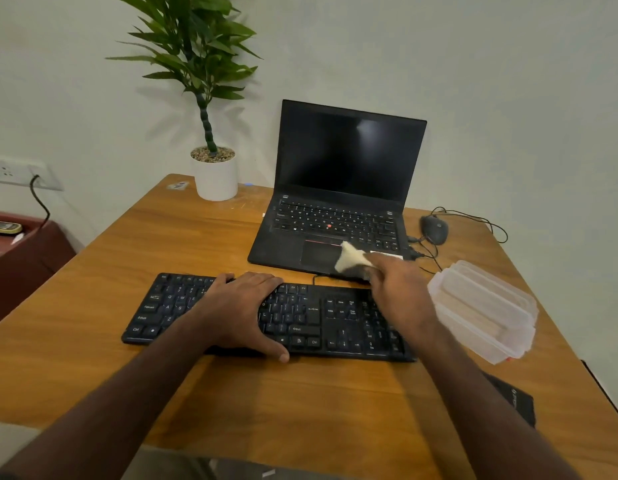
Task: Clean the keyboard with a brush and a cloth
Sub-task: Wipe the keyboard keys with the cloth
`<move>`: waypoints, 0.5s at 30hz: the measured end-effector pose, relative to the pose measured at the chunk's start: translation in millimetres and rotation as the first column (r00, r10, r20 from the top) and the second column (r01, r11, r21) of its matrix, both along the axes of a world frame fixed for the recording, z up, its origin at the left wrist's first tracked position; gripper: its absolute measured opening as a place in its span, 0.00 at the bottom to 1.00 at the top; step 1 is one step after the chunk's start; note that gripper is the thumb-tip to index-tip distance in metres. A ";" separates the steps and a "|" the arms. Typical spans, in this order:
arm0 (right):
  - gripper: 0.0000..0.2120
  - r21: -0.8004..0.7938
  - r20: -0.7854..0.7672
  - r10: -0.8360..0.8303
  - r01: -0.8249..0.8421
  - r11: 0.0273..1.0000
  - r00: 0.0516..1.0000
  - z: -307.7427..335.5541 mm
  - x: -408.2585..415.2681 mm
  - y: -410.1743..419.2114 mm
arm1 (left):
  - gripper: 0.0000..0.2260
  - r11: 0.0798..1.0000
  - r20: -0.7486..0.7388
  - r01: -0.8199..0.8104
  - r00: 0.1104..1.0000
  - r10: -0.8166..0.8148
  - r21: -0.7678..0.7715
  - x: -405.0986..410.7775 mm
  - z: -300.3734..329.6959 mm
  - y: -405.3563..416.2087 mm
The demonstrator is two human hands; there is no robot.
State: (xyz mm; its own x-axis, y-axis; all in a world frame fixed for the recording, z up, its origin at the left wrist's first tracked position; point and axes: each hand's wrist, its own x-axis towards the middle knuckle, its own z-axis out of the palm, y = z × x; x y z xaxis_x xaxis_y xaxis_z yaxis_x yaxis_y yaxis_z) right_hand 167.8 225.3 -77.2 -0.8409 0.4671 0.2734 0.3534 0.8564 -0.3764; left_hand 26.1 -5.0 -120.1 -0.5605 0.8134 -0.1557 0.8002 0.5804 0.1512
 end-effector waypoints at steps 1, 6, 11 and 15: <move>0.16 0.019 0.079 0.066 -0.067 0.998 0.995 -6.2 -0.3 -7.9 | 0.63 1.000 0.003 -0.002 1.000 0.002 -0.003 -0.7 0.5 -0.4; 0.16 0.159 0.266 0.069 -0.114 0.981 0.961 -15.3 20.3 -8.6 | 0.64 1.000 0.009 -0.016 1.000 0.016 0.005 -4.4 2.2 -3.4; 0.12 0.132 0.243 -0.122 0.092 0.987 0.962 -14.1 34.3 9.1 | 0.64 1.000 0.000 -0.017 1.000 0.017 0.005 -4.6 0.2 -2.7; 0.08 0.125 0.114 -0.193 0.179 0.976 0.975 -8.8 27.2 8.2 | 0.63 1.000 0.015 -0.025 1.000 0.024 0.006 -3.1 0.3 -2.2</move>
